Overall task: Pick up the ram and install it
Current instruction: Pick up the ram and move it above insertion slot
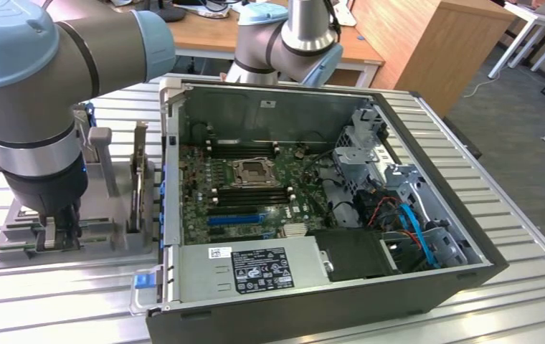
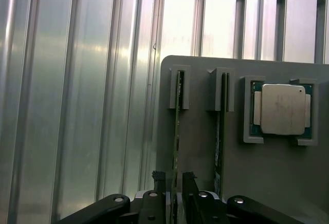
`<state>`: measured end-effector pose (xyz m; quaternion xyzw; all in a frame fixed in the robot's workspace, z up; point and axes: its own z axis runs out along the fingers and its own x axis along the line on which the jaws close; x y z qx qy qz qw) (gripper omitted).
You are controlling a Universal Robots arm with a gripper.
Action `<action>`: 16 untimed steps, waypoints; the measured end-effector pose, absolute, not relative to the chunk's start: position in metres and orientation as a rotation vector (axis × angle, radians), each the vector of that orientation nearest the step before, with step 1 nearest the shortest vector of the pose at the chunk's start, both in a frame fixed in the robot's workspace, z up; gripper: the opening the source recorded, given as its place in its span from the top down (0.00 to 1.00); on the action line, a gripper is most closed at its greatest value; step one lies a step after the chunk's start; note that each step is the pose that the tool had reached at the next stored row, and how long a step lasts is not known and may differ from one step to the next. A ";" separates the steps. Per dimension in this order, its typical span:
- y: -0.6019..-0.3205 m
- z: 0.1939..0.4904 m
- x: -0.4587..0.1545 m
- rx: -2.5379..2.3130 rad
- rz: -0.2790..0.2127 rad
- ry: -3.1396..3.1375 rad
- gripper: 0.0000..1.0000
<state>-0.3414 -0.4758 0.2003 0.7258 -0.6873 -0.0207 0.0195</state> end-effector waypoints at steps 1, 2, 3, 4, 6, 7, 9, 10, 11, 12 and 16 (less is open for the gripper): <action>-0.476 0.200 -0.341 2.252 -0.064 -2.133 0.73; -0.476 0.200 -0.341 2.253 -0.064 -2.133 0.73; -0.476 0.200 -0.341 2.252 -0.064 -2.133 0.73; -0.476 0.200 -0.341 2.252 -0.064 -2.133 0.73; -0.476 0.199 -0.341 2.253 -0.064 -2.133 0.73; -0.476 0.199 -0.341 2.252 -0.064 -2.133 0.73; -0.476 0.199 -0.341 2.252 -0.064 -2.133 0.73; -0.476 0.199 -0.341 2.253 -0.064 -2.133 0.73; -0.476 0.199 -0.341 2.253 -0.064 -2.133 0.73; -0.476 0.199 -0.341 2.253 -0.064 -2.133 0.73; -0.477 0.199 -0.341 2.252 -0.064 -2.133 0.73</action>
